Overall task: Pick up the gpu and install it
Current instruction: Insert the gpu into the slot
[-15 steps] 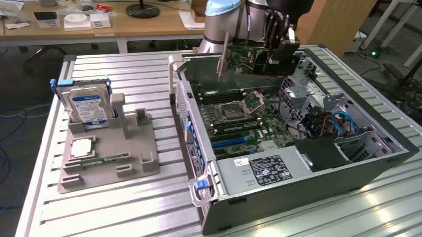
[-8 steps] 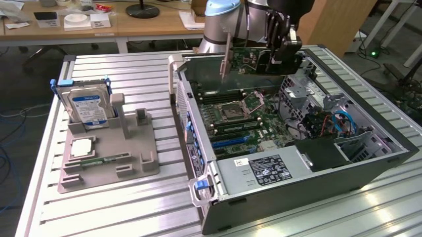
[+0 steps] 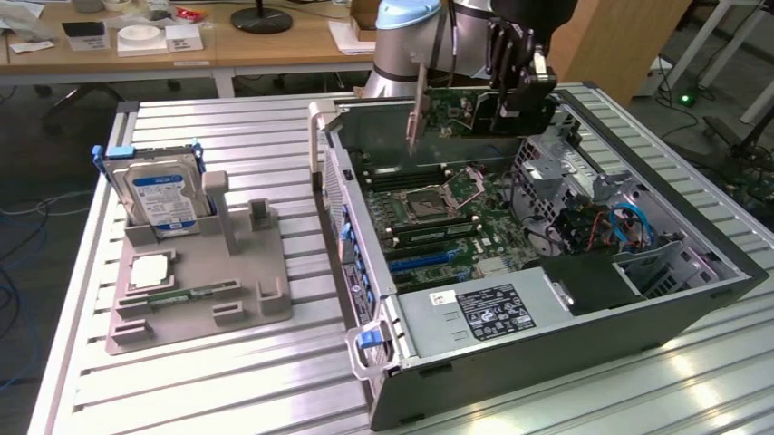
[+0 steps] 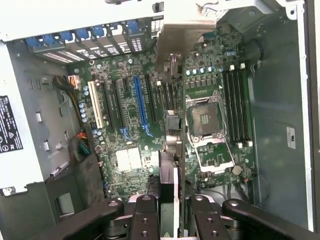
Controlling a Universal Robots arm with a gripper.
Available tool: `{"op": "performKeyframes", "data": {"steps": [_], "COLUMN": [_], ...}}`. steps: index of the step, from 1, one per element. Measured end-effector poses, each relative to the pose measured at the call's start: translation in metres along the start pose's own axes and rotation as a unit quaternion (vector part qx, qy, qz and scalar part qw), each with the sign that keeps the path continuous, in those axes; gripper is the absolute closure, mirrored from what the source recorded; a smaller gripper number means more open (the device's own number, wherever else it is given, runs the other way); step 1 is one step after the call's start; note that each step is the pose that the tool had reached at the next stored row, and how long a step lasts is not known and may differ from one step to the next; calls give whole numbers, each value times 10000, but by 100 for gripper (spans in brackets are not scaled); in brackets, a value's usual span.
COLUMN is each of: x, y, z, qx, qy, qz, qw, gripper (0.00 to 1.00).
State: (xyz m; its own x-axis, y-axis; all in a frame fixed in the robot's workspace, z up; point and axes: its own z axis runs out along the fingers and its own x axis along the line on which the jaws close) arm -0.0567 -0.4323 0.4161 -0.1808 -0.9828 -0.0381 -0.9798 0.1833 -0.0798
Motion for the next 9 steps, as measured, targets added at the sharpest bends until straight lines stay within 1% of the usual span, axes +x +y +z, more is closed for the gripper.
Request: {"op": "performKeyframes", "data": {"steps": [4, 7, 9], "x": [0, 0, 0], "y": [0, 0, 0], "z": [0, 2, 6], "qx": [-6, -7, -15], "qy": [-12, -12, -12], "qz": [-156, -159, -180], "qw": [9999, 9999, 9998], "gripper": [73, 73, 73]}}
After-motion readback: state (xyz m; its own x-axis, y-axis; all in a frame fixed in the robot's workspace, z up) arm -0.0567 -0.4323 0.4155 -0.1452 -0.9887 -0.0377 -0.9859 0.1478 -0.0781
